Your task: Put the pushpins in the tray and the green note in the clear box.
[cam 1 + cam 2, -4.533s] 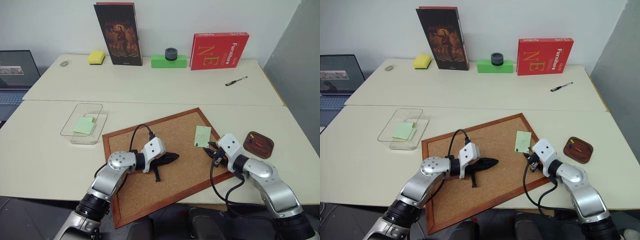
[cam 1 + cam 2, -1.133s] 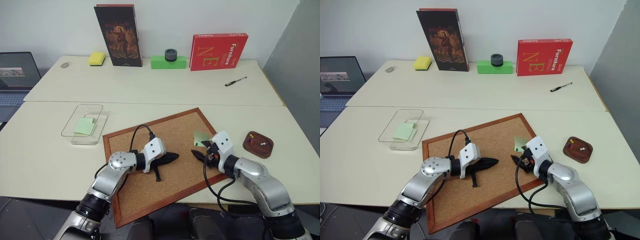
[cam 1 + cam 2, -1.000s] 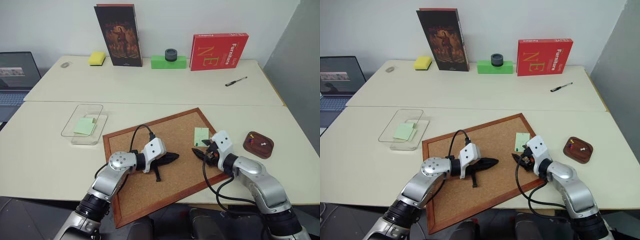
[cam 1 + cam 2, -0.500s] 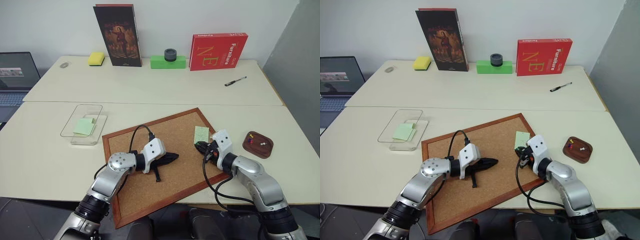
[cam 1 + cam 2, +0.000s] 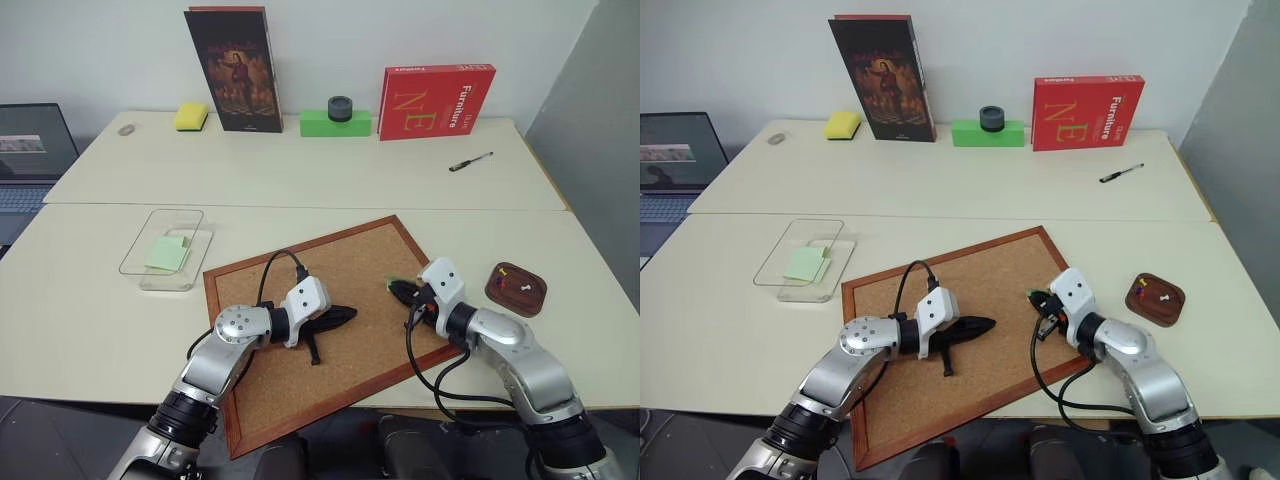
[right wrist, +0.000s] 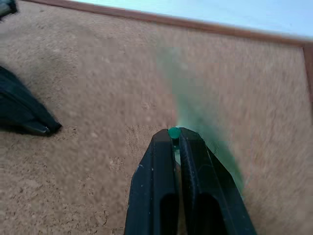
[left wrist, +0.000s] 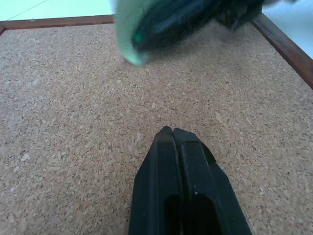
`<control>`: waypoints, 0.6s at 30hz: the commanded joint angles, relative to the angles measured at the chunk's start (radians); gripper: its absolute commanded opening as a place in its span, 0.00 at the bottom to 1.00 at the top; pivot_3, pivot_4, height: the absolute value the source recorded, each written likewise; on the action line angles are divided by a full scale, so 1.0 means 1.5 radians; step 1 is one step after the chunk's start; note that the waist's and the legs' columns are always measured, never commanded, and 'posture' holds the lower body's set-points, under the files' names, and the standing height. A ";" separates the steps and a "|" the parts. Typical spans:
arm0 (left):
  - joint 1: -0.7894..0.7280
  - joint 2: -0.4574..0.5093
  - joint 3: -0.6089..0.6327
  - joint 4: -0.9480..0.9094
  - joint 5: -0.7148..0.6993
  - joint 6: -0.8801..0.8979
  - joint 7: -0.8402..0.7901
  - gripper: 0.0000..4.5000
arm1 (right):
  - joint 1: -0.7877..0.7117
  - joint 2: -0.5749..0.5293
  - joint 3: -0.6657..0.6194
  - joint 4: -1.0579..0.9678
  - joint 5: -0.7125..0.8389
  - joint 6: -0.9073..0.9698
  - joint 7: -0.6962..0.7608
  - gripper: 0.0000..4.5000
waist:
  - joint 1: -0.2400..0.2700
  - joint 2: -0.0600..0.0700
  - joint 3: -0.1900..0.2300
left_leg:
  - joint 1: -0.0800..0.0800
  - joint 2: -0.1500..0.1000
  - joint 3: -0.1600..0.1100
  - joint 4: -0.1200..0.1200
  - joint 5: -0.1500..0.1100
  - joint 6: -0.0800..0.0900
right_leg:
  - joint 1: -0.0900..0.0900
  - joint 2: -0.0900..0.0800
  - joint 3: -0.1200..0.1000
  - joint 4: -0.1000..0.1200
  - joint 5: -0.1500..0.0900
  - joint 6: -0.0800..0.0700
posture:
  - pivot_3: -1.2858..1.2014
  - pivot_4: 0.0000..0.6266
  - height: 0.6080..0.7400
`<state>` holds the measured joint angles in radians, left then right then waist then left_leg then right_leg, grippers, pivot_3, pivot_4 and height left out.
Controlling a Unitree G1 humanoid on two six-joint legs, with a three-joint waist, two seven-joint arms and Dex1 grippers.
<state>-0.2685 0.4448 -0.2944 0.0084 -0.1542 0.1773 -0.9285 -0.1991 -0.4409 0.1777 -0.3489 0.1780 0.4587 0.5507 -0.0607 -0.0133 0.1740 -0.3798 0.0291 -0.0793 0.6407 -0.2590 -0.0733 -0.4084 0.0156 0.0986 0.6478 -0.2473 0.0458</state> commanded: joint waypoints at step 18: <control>-0.095 0.085 0.165 -0.036 -0.143 0.126 -0.036 0.33 | -0.052 -0.029 0.021 -0.055 -0.040 -0.032 0.044 0.00 | -0.006 -0.006 0.007 | -0.003 0.000 0.000 0.000 0.000 0.000 | -0.002 0.000 0.000 0.000 0.001 0.001 | 0.52 0.24 1.00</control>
<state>-0.3714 0.5820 -0.0866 -0.0240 -0.3201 0.3421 -0.9909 -0.2575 -0.4733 0.2105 -0.3908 0.1293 0.4386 0.6080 -0.0701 -0.0221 0.1847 -0.3844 0.0286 -0.0797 0.6412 -0.2589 -0.0734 -0.4112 0.0151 0.0981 0.6479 -0.2446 0.0505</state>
